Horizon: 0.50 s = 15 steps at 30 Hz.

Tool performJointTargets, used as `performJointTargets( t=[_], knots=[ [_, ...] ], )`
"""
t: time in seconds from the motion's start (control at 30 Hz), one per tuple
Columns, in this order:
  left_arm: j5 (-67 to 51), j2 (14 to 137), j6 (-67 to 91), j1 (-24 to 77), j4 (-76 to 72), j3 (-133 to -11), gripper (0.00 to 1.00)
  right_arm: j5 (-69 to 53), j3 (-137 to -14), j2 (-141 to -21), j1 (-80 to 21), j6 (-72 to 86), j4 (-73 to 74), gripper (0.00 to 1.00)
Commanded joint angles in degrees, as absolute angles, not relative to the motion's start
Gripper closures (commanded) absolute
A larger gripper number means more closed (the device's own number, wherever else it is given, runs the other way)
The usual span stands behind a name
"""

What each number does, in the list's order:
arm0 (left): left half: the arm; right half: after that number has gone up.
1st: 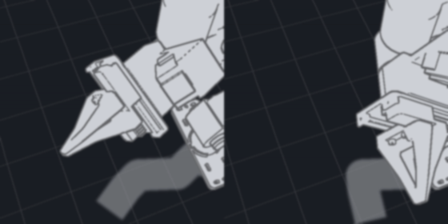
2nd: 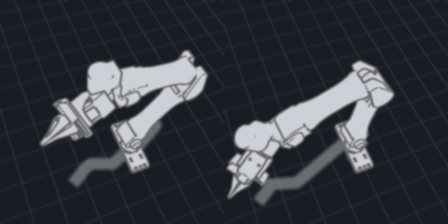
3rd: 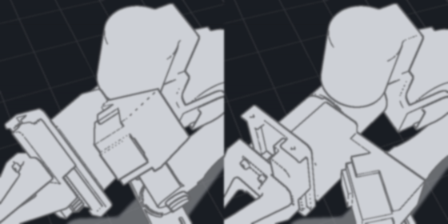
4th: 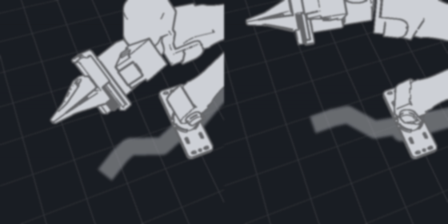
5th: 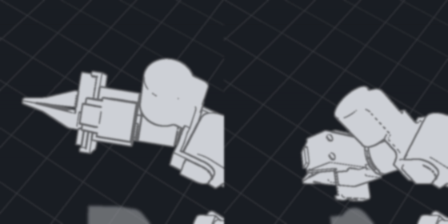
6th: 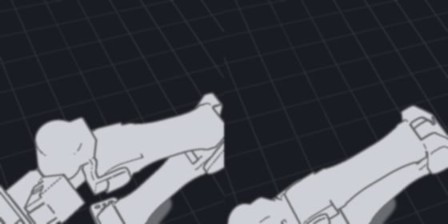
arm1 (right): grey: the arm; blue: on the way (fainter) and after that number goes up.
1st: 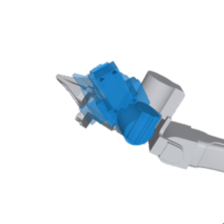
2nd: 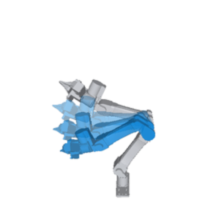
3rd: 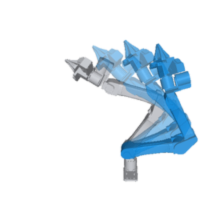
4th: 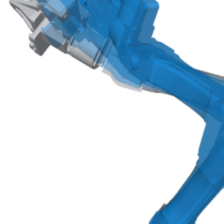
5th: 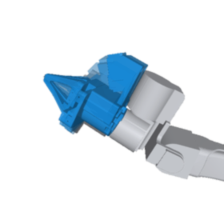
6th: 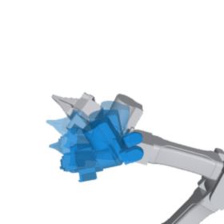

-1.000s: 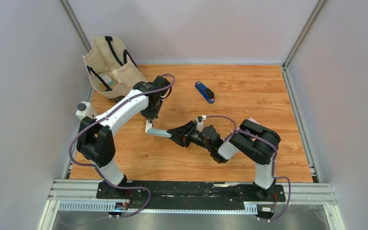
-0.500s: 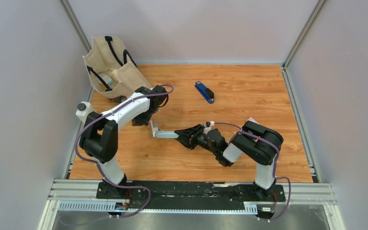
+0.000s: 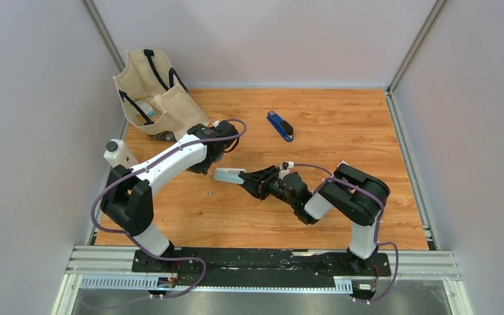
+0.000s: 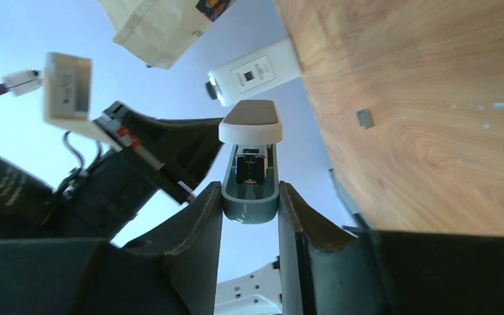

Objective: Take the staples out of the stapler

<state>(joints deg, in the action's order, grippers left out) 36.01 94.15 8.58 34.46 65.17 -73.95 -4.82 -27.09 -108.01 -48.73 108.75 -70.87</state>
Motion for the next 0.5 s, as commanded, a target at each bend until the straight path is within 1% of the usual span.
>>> performJointTargets(
  t=[0.0,0.03,0.13,0.17,0.23,0.37,0.47],
  knots=[
    [36.9,89.7,7.4,34.5,66.0,-74.9,1.0,-6.6,-29.4,-101.6,-47.6,100.7,-63.0,1.0],
    [36.5,89.3,7.3,34.6,66.2,-75.3,1.0,-7.0,-30.4,-99.0,-47.4,96.5,-57.6,1.0],
    [35.5,87.6,6.9,34.5,66.6,-76.0,1.0,-5.4,-36.5,-91.8,-47.4,85.9,-32.6,1.0],
    [35.6,86.9,6.7,34.5,66.6,-76.1,1.0,-4.9,-38.4,-90.9,-47.5,84.6,-28.1,1.0],
    [35.2,85.2,6.2,34.5,66.2,-75.5,1.0,-5.6,-40.8,-91.3,-47.0,84.8,-26.2,0.98],
    [33.9,81.0,4.8,34.6,65.7,-73.9,1.0,-11.9,-50.3,-100.5,-46.8,88.9,-20.0,1.0],
    [33.7,78.1,3.6,34.5,64.9,-72.4,1.0,-14.6,-55.6,-106.5,-47.3,91.8,-19.3,1.0]
  ],
)
